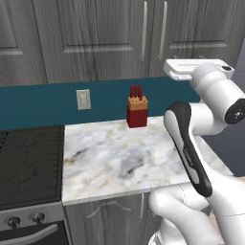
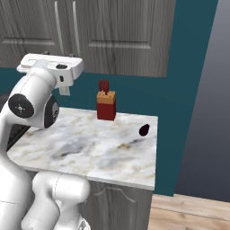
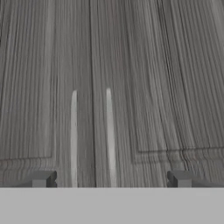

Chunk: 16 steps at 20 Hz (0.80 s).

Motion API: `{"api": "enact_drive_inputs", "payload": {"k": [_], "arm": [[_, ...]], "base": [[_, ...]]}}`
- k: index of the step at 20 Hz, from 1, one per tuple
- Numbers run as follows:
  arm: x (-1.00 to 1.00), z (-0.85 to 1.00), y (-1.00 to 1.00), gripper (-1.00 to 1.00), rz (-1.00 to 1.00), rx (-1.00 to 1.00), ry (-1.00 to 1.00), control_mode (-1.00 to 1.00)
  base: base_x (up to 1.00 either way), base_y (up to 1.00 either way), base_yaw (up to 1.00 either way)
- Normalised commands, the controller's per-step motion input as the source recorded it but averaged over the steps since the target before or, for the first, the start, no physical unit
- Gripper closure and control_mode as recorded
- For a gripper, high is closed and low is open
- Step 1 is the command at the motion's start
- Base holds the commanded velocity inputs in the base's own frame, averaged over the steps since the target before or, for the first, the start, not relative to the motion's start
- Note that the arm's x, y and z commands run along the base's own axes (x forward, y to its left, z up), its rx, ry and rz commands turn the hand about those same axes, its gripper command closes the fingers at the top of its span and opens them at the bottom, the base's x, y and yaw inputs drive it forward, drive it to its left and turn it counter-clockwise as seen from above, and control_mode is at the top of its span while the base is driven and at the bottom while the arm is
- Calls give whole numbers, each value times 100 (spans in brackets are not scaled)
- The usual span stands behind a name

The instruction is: Pick the sponge and sponge from the cabinet and place them on the counter.

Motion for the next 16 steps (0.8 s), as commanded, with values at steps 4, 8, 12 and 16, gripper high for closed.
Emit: {"api": "enact_drive_inputs", "payload": {"k": [4,8,12,16], "arm": [[16,0,0,-100,0,0,0,-100],[21,-1,0,-100,0,0,0,-100],[22,-6,0,-100,0,0,0,-100],[24,-7,1,-100,0,0,0,-100]], "base": [[0,0,0],[0,0,0],[0,0,0],[0,0,0]]}}
